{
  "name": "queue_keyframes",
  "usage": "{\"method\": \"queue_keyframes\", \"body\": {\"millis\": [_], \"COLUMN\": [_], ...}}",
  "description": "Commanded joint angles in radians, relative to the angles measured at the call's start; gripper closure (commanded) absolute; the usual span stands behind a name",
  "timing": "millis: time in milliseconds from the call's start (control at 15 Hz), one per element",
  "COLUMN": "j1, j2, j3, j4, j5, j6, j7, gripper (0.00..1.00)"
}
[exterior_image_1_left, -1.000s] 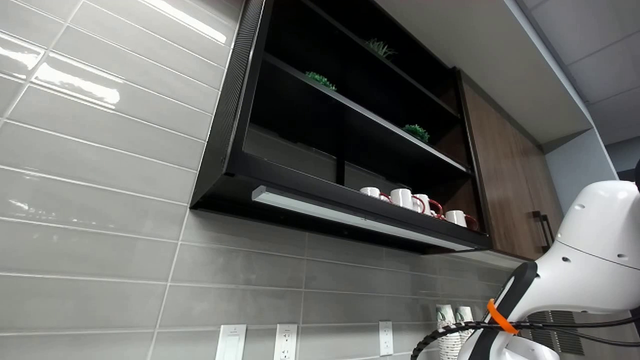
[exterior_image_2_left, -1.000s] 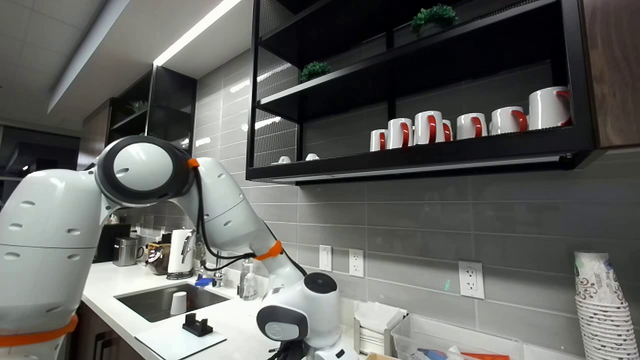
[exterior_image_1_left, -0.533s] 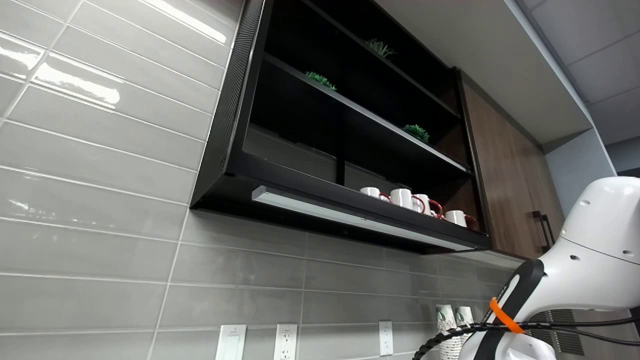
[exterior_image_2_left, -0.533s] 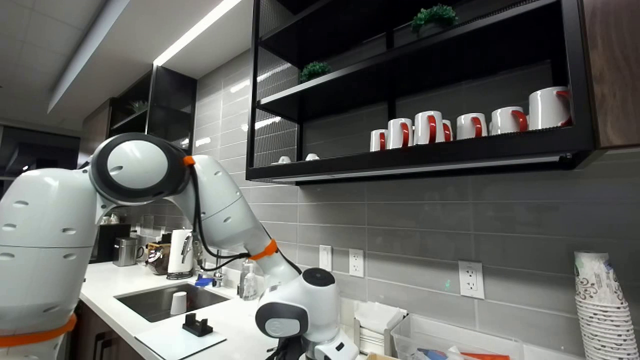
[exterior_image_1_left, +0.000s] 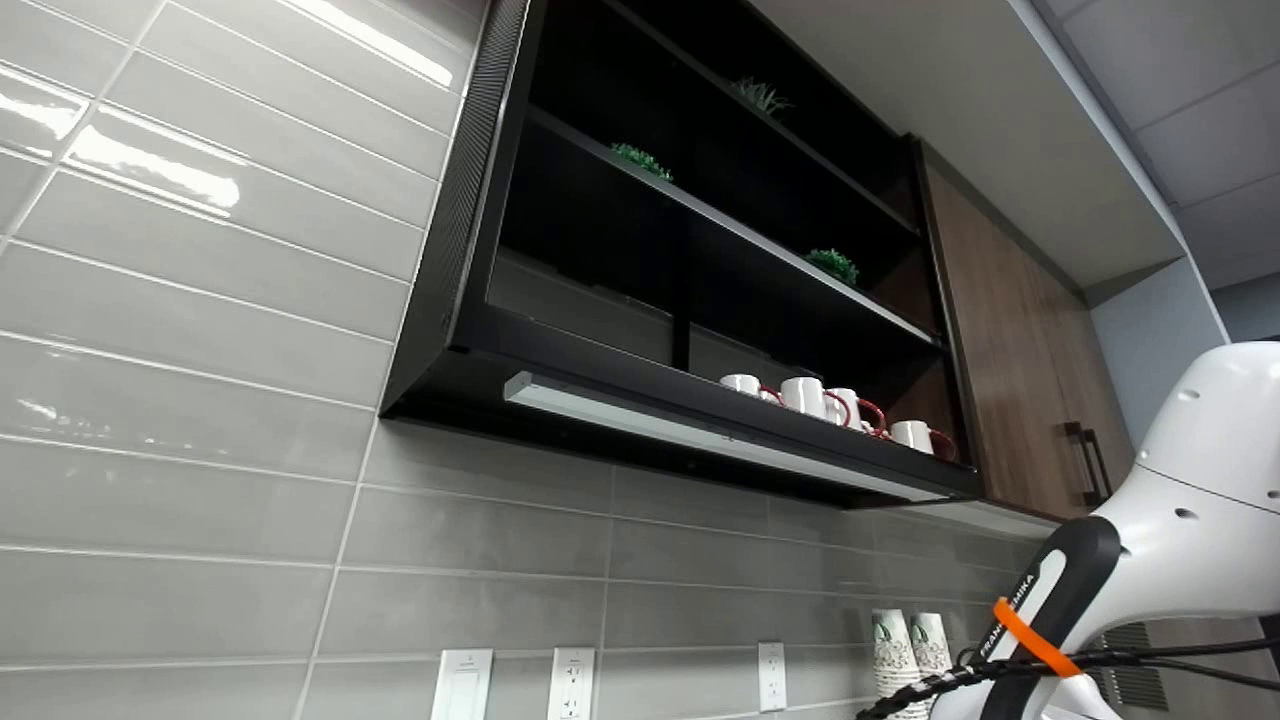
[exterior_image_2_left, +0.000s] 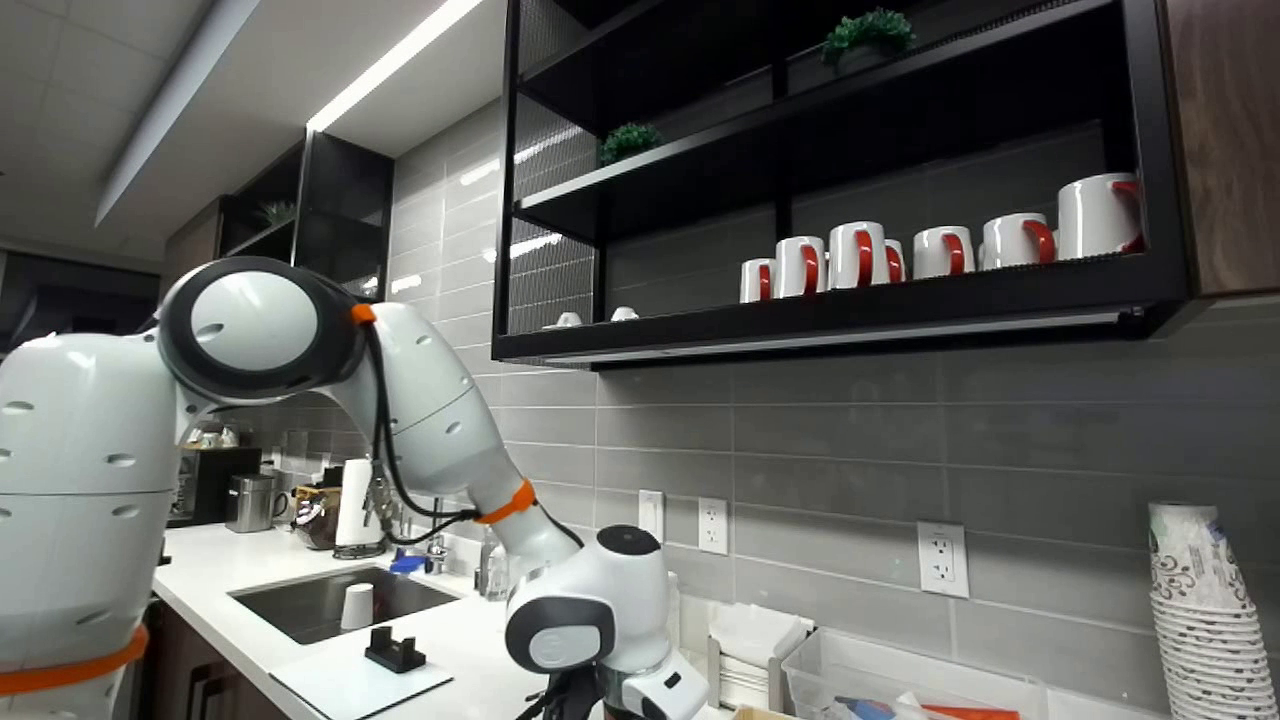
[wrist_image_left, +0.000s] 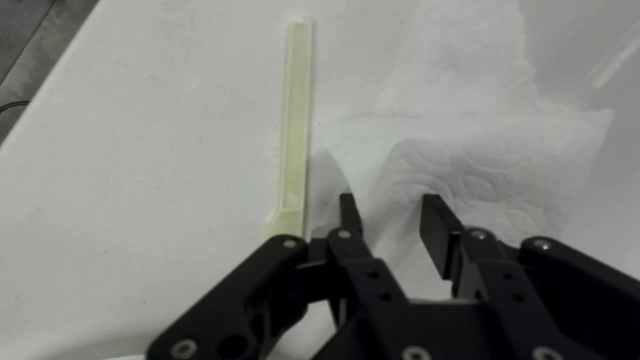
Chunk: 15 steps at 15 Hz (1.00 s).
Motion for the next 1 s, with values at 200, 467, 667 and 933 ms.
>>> {"method": "queue_keyframes", "body": {"millis": [200, 467, 667, 933], "j1": [-0.003, -0.003, -0.006, -0.01], "j2": [-0.012, -0.009, -0.005, 0.012], "j3": [0.0, -0.001, 0.006, 0.004], "j4": [-0.027, -0.034, -0.031, -0.028], "j5": [-0.038, -0.038, 0.001, 0.016], "j6": [-0.019, -0.022, -0.023, -0.034], "j7": [0.064, 0.084, 0.068, 0.068], "gripper": [0.62, 0.56, 0.55, 0.48]}}
